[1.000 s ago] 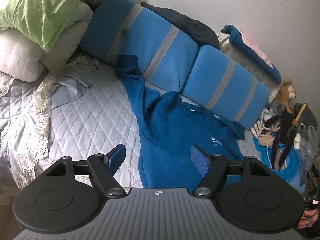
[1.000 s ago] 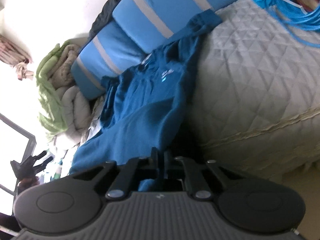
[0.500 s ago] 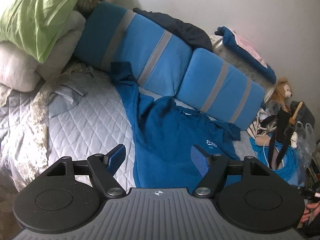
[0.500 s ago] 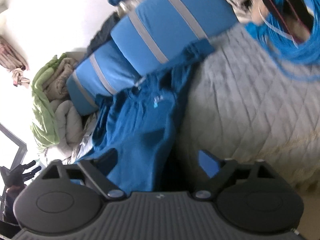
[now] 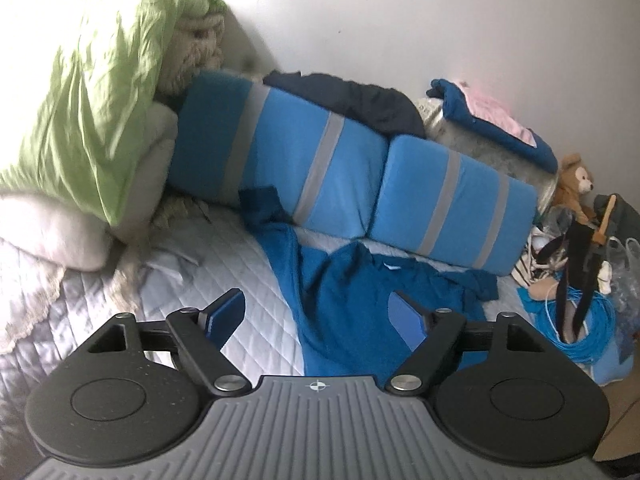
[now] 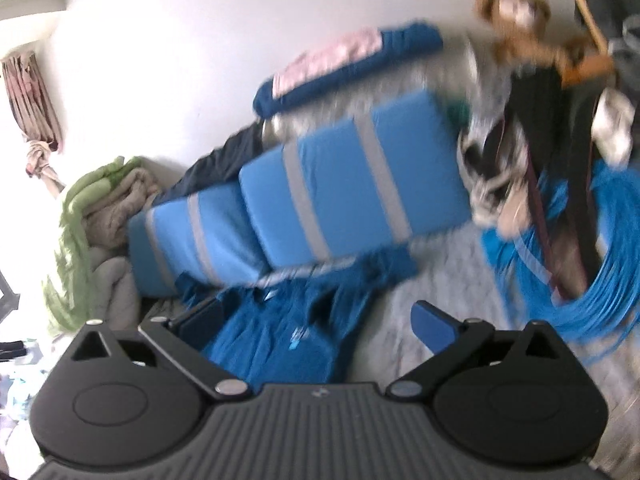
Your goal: Fold clothes
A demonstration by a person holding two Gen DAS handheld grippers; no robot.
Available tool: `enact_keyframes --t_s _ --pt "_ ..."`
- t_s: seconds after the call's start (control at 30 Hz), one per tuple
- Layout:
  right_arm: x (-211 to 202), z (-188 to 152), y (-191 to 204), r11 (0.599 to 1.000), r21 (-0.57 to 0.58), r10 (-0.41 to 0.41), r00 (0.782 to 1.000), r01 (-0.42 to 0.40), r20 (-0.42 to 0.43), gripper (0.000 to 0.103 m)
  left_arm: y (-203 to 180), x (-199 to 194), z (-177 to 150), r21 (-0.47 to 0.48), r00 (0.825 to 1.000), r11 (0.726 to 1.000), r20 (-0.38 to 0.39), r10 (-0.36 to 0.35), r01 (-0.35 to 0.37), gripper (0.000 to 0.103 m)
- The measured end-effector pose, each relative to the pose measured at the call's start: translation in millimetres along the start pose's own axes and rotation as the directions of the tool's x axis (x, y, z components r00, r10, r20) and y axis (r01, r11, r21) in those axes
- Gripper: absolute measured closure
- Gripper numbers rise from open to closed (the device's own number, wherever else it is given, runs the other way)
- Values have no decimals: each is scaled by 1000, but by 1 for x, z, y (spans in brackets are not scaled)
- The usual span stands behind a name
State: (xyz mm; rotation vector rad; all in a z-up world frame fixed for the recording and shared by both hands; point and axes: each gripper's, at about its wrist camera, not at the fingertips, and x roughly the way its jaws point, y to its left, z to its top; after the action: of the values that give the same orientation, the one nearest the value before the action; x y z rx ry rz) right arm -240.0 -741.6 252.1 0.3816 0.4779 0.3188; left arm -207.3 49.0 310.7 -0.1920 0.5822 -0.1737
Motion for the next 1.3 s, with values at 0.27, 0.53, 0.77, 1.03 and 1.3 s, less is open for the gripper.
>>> enact_keyframes --t_s 0.27,0.53,0.77,1.03,1.3 --pt "-26 63 26 987 -113 -99 989 112 114 0 -7 -22 45 81 997 996 69 37 -42 24" --pt "-24 108 43 979 -163 -85 976 118 200 0 -8 -5 76 100 991 995 135 -1 -13 23" --pt "3 135 47 964 -204 -112 957 170 266 0 -4 32 96 105 983 994 184 -24 4 23" --pt "36 148 31 963 -166 -161 946 213 281 0 -11 64 108 117 975 993 216 -58 33 23" --pt "71 164 8 950 -134 -231 922 283 310 0 -24 109 126 149 969 989 243 -37 0 23"
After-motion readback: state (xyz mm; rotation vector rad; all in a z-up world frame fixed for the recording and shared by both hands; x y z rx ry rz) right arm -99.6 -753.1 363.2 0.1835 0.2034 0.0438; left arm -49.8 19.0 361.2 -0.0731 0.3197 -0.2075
